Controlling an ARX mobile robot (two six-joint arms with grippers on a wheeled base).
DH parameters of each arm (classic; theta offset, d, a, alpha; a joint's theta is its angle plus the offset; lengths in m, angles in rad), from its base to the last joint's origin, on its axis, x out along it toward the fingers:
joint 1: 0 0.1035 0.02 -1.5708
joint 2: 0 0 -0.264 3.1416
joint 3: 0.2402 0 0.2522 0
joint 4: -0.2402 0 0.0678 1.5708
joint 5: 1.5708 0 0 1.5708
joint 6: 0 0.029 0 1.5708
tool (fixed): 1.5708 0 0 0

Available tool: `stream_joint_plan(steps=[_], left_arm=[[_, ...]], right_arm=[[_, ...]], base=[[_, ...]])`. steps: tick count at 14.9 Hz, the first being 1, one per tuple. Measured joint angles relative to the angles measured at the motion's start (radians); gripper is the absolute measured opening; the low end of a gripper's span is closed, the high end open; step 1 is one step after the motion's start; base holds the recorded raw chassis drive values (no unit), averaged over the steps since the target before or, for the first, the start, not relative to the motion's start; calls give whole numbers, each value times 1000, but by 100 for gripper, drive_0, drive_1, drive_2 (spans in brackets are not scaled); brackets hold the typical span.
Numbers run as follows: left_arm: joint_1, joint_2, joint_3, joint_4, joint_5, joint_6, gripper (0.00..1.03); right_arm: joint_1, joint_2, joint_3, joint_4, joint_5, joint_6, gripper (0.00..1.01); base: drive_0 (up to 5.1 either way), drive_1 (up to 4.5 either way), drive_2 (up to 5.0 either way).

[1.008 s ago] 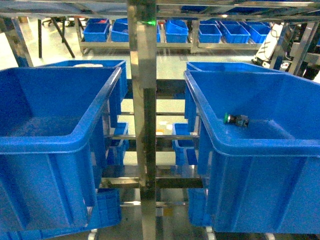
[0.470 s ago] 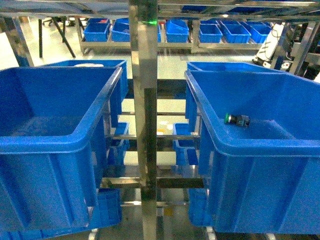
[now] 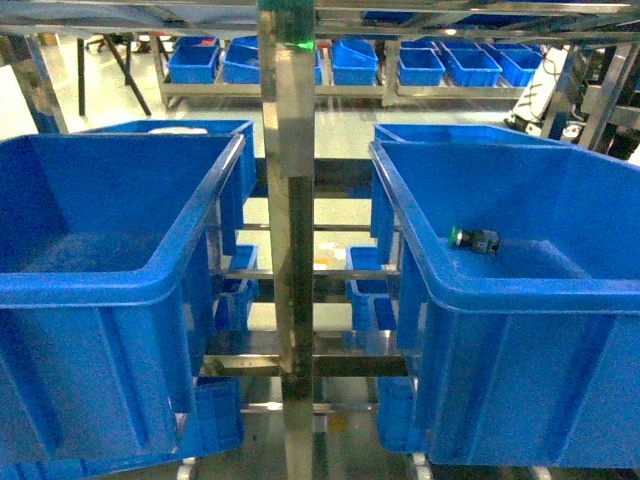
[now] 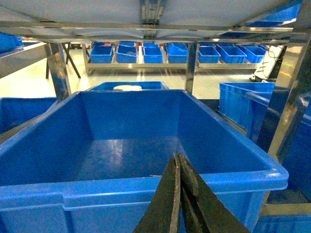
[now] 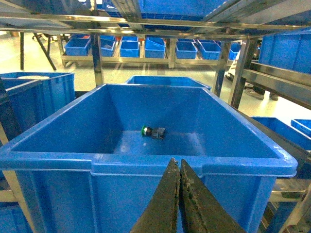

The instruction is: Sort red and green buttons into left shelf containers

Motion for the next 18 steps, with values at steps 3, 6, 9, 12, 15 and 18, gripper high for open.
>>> stream_joint_plan(steps=[3,6,9,12,15,18], left_arm=[[0,-63,0,-61,0,0,2],[0,-135,0,-151,0,0,2],[0,-270,4,-275,-4,3,2],[-1,-270,1,-282,4,10,12],[-1,-270,1,-286,0,11,28],[-1,-270,1,-285,0,14,100]], right_arm=[[0,-63,0,-64,0,0,2],[0,-135,0,-146,0,0,2],[0,-274,3,-275,-1,0,2],[0,-275,0,-280,-2,0,2],[0,-275,0,-285,0,0,25],[0,-275,0,-285,0,0,100]], base=[[0,0,0],[0,0,0],[0,0,0],[0,0,0],[0,0,0],[0,0,0]])
